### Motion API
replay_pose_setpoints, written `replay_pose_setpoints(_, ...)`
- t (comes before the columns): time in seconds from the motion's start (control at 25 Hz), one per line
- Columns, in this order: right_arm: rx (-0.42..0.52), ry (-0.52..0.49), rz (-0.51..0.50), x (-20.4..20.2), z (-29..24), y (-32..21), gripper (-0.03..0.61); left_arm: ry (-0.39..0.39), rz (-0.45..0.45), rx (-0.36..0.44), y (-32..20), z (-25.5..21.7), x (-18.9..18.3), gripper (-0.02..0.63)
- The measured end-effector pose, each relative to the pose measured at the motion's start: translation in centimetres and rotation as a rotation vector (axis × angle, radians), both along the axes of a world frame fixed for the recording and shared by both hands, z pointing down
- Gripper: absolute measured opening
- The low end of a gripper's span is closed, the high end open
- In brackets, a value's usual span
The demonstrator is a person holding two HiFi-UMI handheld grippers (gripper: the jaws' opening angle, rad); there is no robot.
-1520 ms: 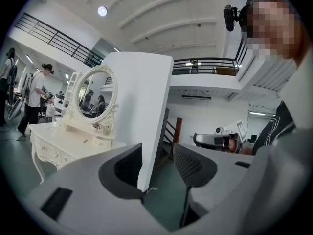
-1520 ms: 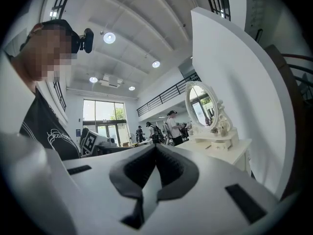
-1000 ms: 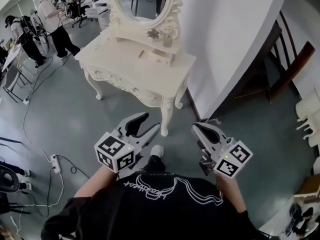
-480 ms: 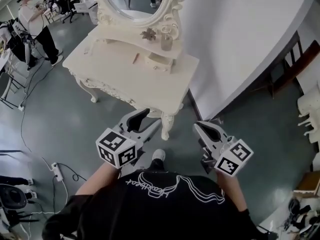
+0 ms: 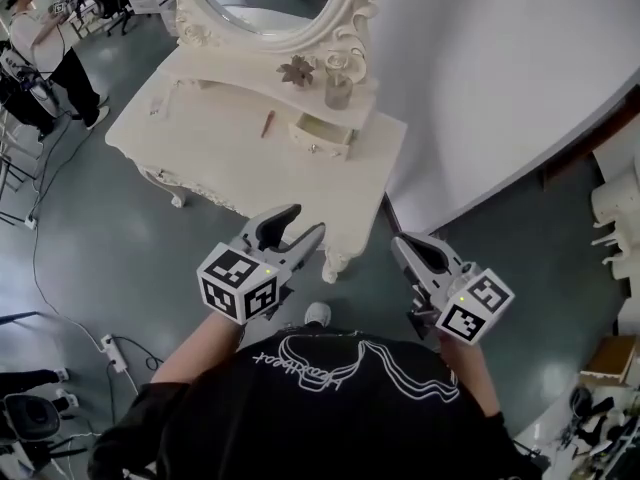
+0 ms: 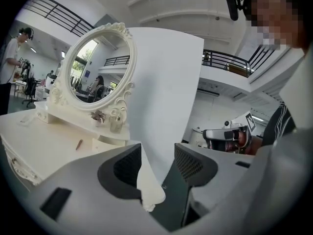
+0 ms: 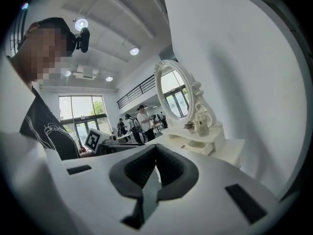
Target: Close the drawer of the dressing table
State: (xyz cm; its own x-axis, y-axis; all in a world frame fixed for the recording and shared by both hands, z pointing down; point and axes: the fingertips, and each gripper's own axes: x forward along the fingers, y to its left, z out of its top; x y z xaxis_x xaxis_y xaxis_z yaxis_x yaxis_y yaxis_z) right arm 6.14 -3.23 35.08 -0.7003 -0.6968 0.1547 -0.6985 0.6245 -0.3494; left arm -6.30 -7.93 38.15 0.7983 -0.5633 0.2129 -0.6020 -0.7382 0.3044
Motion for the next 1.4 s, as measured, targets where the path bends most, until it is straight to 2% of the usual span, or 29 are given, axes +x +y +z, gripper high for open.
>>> replay_pose_setpoints(0.48, -0.013, -0.004, 0.017, 0.0, 0.9, -4.5, 0.005, -0.102, -0.040, -0.046, -6.0, 4.7, 0.0, 0.199)
replay_pose_setpoints(0.8, -0.051, -0.018, -0.016, 0.8, 2.3, -8.3, 0.005, -0.148, -0.094, -0.049, -10.3, 6.7, 0.8, 0.199)
replay_pose_setpoints(1.24, -0.098, -0.016, -0.071, 3.7, 3.7, -14.6, 0.005, -0.258, -0.172, -0.106, -17.2, 11.9, 1.6, 0.198)
replay_pose_setpoints(1.4, -0.112, -0.012, -0.080, 5.2, 3.9, -16.6, 0.005, -0.296, -0.199, -0.149, -19.4, 14.4, 1.8, 0.198)
